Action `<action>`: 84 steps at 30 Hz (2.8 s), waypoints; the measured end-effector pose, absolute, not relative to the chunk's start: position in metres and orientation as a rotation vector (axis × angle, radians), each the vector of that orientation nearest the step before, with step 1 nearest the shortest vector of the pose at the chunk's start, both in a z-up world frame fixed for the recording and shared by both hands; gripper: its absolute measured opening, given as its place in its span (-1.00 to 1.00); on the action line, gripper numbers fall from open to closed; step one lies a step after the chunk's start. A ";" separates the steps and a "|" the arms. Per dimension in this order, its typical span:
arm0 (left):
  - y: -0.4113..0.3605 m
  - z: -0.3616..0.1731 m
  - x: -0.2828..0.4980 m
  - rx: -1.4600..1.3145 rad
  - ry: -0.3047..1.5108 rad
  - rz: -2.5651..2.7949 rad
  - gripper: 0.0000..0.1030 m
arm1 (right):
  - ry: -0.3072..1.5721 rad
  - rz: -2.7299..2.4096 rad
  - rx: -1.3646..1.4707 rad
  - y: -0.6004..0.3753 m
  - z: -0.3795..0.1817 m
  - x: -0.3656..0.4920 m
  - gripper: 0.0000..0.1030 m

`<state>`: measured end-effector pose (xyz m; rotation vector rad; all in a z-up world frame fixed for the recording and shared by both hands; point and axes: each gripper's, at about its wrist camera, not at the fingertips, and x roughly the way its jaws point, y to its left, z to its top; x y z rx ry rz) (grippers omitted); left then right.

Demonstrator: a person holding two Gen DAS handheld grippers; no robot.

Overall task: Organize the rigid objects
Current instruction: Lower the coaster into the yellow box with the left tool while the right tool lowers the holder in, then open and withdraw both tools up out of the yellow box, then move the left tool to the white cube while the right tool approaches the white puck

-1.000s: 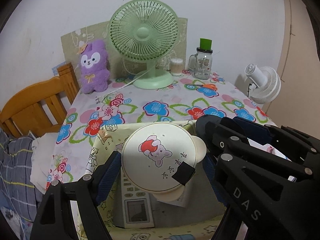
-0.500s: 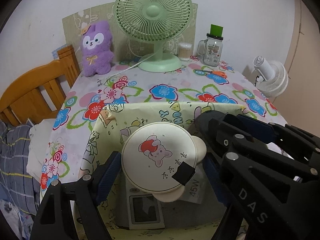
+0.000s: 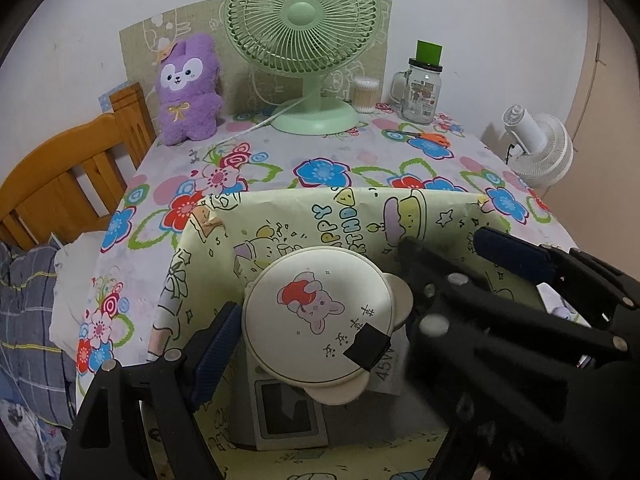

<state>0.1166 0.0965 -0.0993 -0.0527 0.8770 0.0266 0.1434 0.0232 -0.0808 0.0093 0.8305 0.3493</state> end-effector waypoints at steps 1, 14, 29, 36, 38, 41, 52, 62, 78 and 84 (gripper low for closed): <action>0.097 -0.099 0.116 -0.062 0.877 0.024 0.65 | 0.826 0.358 0.015 0.023 -0.080 0.142 0.27; 0.087 -0.083 0.095 -0.070 0.842 0.040 0.73 | 0.742 0.337 -0.020 0.010 -0.056 0.115 0.61; 0.056 -0.063 0.077 -0.053 0.793 0.029 0.87 | 0.706 0.333 -0.009 -0.020 -0.038 0.093 0.61; 0.043 -0.052 0.068 -0.049 0.763 0.031 0.95 | 0.682 0.326 -0.010 -0.034 -0.027 0.085 0.61; 0.039 -0.050 0.066 -0.043 0.758 0.031 0.95 | 0.679 0.324 -0.009 -0.038 -0.025 0.083 0.62; 0.032 -0.048 0.064 -0.038 0.751 0.028 0.96 | 0.673 0.319 -0.007 -0.046 -0.023 0.080 0.65; 0.008 -0.039 0.059 -0.035 0.733 0.005 0.99 | 0.653 0.294 0.003 -0.071 -0.014 0.070 0.71; -0.015 -0.034 0.057 -0.025 0.723 -0.026 0.99 | 0.644 0.266 0.007 -0.095 -0.009 0.063 0.71; -0.057 -0.033 0.054 -0.022 0.711 -0.064 0.99 | 0.626 0.229 0.025 -0.140 -0.007 0.055 0.74; -0.072 -0.038 0.056 -0.029 0.704 -0.092 0.99 | 0.622 0.211 0.021 -0.155 -0.012 0.056 0.74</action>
